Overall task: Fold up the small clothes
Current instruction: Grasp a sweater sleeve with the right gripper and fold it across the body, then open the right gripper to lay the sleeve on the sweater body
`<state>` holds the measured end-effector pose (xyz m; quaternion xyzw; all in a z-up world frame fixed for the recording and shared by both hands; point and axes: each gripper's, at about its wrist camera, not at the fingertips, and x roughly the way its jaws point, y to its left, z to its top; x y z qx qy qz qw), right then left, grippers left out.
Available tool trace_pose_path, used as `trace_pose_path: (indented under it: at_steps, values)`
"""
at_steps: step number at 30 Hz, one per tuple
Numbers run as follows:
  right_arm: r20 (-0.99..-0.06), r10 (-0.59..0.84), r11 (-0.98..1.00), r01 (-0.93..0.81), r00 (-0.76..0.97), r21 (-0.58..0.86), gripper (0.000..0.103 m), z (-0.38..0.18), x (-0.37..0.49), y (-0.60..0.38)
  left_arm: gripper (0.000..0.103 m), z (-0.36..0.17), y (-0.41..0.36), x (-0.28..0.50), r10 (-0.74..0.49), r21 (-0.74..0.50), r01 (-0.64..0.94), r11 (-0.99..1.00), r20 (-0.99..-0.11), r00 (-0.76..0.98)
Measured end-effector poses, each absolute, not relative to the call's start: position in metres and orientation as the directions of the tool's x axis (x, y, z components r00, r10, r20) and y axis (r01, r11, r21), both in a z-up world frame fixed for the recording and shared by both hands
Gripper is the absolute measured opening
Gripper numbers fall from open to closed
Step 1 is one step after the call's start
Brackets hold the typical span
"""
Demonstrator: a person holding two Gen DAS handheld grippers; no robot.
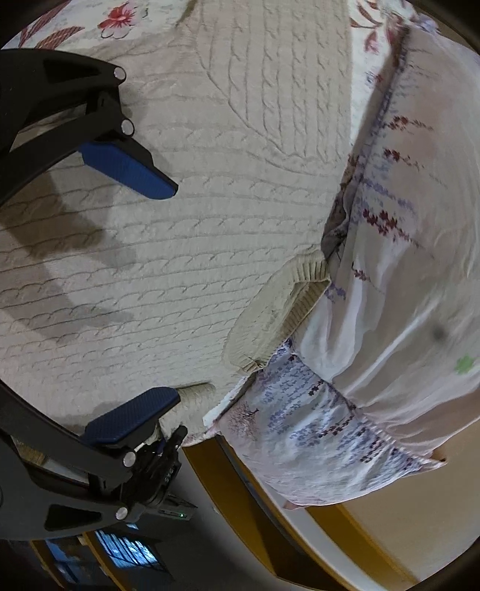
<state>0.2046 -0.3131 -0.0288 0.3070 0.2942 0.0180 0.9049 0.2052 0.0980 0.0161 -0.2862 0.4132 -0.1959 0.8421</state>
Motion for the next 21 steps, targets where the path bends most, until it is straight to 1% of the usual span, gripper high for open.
trace_pose_path:
  at_steps: [2,4,6,7,8,10,11,12,14,15,18,21]
  values:
    - [-0.474,0.189,0.872,0.075,0.86,0.484,0.009,-0.007,0.2,-0.289,0.101,0.015,0.104,0.205,-0.584,-0.674,0.081,0.735,-0.567,0.581]
    - [-0.416,0.236,0.91,-0.05,0.878,0.412,0.009,0.012,0.197,-0.248,0.101,0.014,0.109,0.205,-0.596,-0.7,0.067,0.711,-0.549,0.585]
    - [-0.411,0.325,0.922,-0.189,0.852,0.339,0.009,0.019,0.195,-0.21,0.101,0.013,0.112,0.206,-0.606,-0.719,0.056,0.692,-0.537,0.586]
    - [-0.441,0.386,0.915,-0.277,0.81,0.292,0.01,0.016,0.195,-0.183,0.101,0.012,0.113,0.206,-0.611,-0.727,0.051,0.684,-0.534,0.585]
    - [-0.49,0.432,0.902,-0.352,0.757,0.251,0.014,0.009,0.196,-0.159,0.101,0.012,0.113,0.206,-0.616,-0.734,0.047,0.678,-0.531,0.582]
    - [-0.579,0.487,0.865,-0.455,0.654,0.213,0.038,-0.011,0.196,-0.125,0.1,0.01,0.111,0.207,-0.627,-0.745,0.042,0.666,-0.528,0.572]
    - [-0.601,0.491,0.858,-0.47,0.63,0.209,0.041,-0.017,0.195,-0.119,0.1,0.009,0.11,0.208,-0.629,-0.746,0.039,0.664,-0.53,0.568]
    - [-0.623,0.495,0.852,-0.478,0.606,0.212,0.043,-0.027,0.192,-0.114,0.099,0.008,0.108,0.208,-0.63,-0.747,0.034,0.664,-0.535,0.563]
    - [-0.627,0.507,0.85,-0.465,0.591,0.249,0.043,-0.035,0.187,-0.121,0.095,0.007,0.104,0.209,-0.638,-0.752,0.032,0.659,-0.535,0.554]
    - [-0.617,0.526,0.845,-0.442,0.586,0.3,0.043,-0.037,0.184,-0.133,0.092,0.007,0.102,0.211,-0.644,-0.757,0.027,0.653,-0.536,0.546]
    - [-0.584,0.556,0.83,-0.363,0.591,0.422,0.051,-0.039,0.174,-0.171,0.079,0.002,0.097,0.215,-0.665,-0.775,-0.004,0.632,-0.545,0.511]
    - [-0.534,0.558,0.807,-0.264,0.635,0.528,0.051,-0.041,0.161,-0.22,0.07,0.0,0.089,0.219,-0.665,-0.773,-0.037,0.633,-0.568,0.485]
